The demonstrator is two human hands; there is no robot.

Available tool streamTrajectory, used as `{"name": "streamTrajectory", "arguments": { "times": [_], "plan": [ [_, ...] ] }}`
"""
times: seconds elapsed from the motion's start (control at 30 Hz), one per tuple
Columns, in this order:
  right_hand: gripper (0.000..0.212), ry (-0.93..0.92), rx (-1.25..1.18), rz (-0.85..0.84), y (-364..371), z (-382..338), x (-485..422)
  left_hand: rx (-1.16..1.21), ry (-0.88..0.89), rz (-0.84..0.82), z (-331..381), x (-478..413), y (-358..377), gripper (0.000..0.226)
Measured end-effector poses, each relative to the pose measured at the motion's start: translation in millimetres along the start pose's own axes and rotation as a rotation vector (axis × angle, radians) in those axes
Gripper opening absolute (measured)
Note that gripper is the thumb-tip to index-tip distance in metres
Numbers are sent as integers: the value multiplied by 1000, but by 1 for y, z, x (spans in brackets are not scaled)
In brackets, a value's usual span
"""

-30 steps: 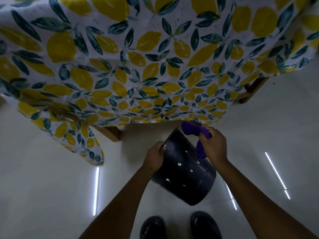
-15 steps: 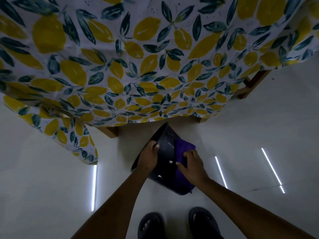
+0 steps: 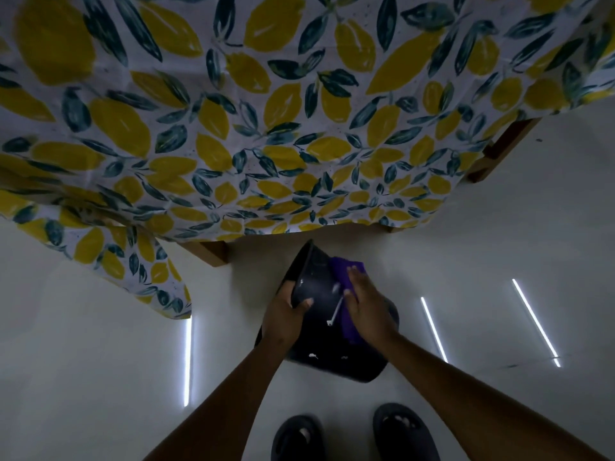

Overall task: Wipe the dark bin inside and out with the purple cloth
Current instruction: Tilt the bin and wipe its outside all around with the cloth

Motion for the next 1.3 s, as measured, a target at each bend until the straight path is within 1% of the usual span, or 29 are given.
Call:
{"name": "streamTrajectory", "arguments": {
  "times": [0.07, 0.1, 0.17, 0.23, 0.37, 0.43, 0.5, 0.6, 0.63, 0.67, 0.7, 0.73, 0.77, 0.8, 0.87, 0.9, 0.97, 1.03, 1.07, 1.1, 1.13, 1.2, 1.23, 1.3],
  "plan": [
    [44, 153, -187, -4, -12, 21, 1, -42, 16, -22, 1, 2, 3, 32],
    [44, 164, -220, -7, -12, 30, 7, -60, 20, -21, 0, 3, 3, 32],
    [51, 132, -186, 4, -2, 39, 23, -96, 18, -12, -1, 3, 0, 32],
    [56, 50, -71, 14, 14, 30, 37, -113, 2, -4, -3, 0, -2, 31],
    [55, -151, 361, 71, 34, -6, 40, -112, -14, 0, 0, -2, -4, 31],
    [55, -231, 443, 46, 33, -7, 29, -82, -14, -13, -3, -2, -5, 29],
    [53, -223, 322, 15, 26, -3, 16, -77, -8, -24, -5, -3, -6, 29],
    [54, -99, -6, 48, 13, 6, 5, -89, 5, -21, -6, -5, -4, 29],
    [54, -74, -35, 61, 14, 8, 7, -91, 10, -17, -6, -6, -4, 28],
    [54, -68, -1, 68, 18, 10, 13, -94, 10, -13, -5, -6, -4, 28],
    [55, -87, 101, 74, 24, 11, 22, -98, 13, -5, -5, -7, -4, 26],
    [58, -125, 254, 67, 31, 11, 31, -99, 15, 2, -3, -8, -5, 25],
    [63, -172, 413, 49, 40, 10, 39, -96, 20, 5, -2, -10, -6, 24],
    [71, -225, 515, 20, 47, 9, 45, -93, 24, 2, -1, -11, -6, 24],
    [85, -315, 585, 11, 51, 4, 42, -91, 41, -21, 1, -13, -6, 24],
    [82, -353, 587, 11, 44, -3, 36, -79, 51, -37, 2, -13, -5, 25],
    [63, -379, 500, 17, 27, -17, 20, -61, 63, -64, 3, -13, -5, 25],
    [53, -261, 267, 20, 9, -15, 5, -67, 65, -69, 4, -12, -3, 25],
    [53, -205, 204, 25, 6, -9, 3, -67, 66, -65, 4, -12, -3, 25],
    [54, -176, 204, 37, 8, -2, 6, -73, 66, -58, 5, -12, -2, 25],
    [55, -169, 276, 48, 13, 4, 13, -76, 66, -50, 5, -12, -2, 25],
    [65, -238, 521, 36, 33, 14, 36, -65, 64, -31, 4, -14, -5, 23],
    [74, -287, 618, 4, 42, 16, 48, -59, 61, -29, 4, -15, -6, 23],
    [96, -352, 692, -48, 53, 19, 57, -66, 56, -40, 3, -17, -8, 24]
  ]
}}
Point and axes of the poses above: each hand's wrist, its own x-axis away from the middle knuckle, its own y-axis out of the palm, z = x × y, the point moved 4 cm from there along -x, towards the middle knuckle, and after that the axes turned 15 degrees about -z, right-handed, at the moved point
